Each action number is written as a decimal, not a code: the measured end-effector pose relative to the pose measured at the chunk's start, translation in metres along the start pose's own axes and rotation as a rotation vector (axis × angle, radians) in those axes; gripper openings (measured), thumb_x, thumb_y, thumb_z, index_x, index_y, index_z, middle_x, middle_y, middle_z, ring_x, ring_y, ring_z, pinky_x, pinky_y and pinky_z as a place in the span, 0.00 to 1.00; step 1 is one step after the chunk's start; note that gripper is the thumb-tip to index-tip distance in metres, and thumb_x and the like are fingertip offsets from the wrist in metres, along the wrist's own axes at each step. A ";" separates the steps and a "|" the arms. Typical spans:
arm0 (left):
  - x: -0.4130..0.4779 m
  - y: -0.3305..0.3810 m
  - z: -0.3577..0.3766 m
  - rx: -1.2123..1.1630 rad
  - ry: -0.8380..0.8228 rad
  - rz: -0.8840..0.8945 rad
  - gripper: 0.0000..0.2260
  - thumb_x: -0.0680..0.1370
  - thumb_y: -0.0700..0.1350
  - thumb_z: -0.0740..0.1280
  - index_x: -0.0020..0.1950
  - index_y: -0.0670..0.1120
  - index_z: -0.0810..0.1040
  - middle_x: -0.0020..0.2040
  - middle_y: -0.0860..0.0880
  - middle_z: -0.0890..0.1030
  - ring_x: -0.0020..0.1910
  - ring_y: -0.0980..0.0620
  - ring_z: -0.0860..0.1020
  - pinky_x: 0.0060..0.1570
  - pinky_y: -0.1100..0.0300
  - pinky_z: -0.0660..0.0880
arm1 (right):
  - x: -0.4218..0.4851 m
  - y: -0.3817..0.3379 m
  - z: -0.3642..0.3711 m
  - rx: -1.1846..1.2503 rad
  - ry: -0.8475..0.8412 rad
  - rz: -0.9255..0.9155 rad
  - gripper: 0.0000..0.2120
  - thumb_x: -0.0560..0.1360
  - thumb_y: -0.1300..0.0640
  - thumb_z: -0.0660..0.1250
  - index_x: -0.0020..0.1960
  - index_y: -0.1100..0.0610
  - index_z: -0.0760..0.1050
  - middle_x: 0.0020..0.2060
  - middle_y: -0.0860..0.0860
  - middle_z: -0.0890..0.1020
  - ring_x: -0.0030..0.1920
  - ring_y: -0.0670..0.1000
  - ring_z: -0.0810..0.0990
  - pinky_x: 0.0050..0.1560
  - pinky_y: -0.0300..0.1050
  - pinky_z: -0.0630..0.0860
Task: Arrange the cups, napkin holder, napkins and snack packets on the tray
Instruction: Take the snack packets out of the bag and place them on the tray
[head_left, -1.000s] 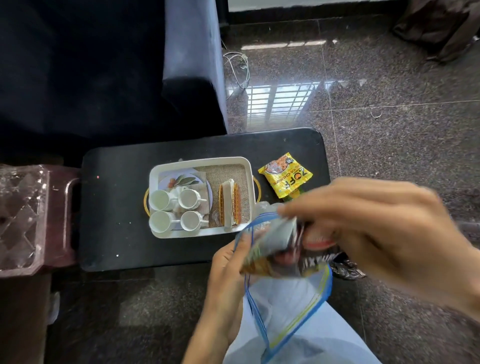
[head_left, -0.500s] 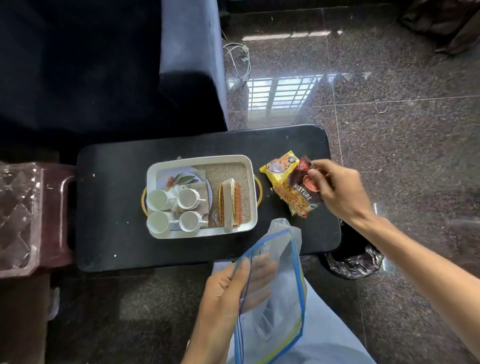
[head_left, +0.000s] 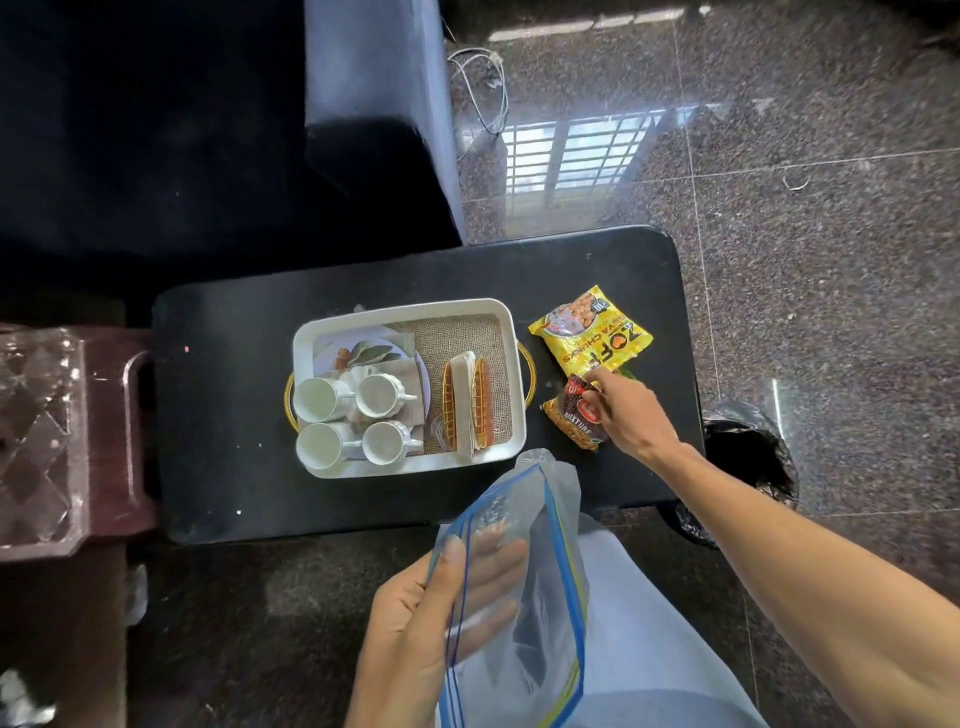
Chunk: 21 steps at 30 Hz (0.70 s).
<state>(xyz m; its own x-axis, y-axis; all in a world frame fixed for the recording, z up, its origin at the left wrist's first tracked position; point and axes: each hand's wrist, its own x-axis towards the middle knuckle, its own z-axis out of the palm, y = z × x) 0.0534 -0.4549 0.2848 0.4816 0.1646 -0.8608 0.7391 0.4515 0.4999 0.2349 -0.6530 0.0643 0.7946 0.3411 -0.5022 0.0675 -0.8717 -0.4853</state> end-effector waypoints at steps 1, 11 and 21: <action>0.001 0.001 0.000 0.002 0.004 -0.002 0.17 0.73 0.56 0.65 0.52 0.50 0.89 0.53 0.42 0.89 0.54 0.46 0.87 0.48 0.57 0.85 | 0.000 0.001 0.000 -0.001 -0.002 0.003 0.13 0.83 0.55 0.61 0.65 0.57 0.74 0.57 0.58 0.84 0.54 0.60 0.82 0.50 0.53 0.78; 0.004 0.004 0.007 -0.010 0.005 0.059 0.19 0.68 0.60 0.67 0.52 0.52 0.89 0.53 0.43 0.89 0.54 0.46 0.87 0.44 0.59 0.84 | -0.006 0.011 -0.013 0.080 0.163 0.098 0.17 0.81 0.52 0.65 0.66 0.58 0.74 0.59 0.55 0.82 0.53 0.57 0.83 0.55 0.56 0.78; -0.004 0.012 0.031 -0.007 0.014 0.154 0.23 0.74 0.60 0.65 0.59 0.46 0.85 0.55 0.44 0.88 0.57 0.47 0.86 0.52 0.59 0.83 | -0.104 -0.023 -0.086 0.086 0.231 -0.575 0.26 0.77 0.52 0.70 0.72 0.58 0.70 0.68 0.52 0.75 0.68 0.51 0.75 0.67 0.52 0.74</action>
<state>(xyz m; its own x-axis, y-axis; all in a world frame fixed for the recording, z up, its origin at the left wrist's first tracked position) 0.0747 -0.4774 0.2976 0.5826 0.2444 -0.7751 0.6534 0.4263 0.6255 0.2025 -0.6984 0.1887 0.7560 0.6543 0.0198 0.4821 -0.5361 -0.6929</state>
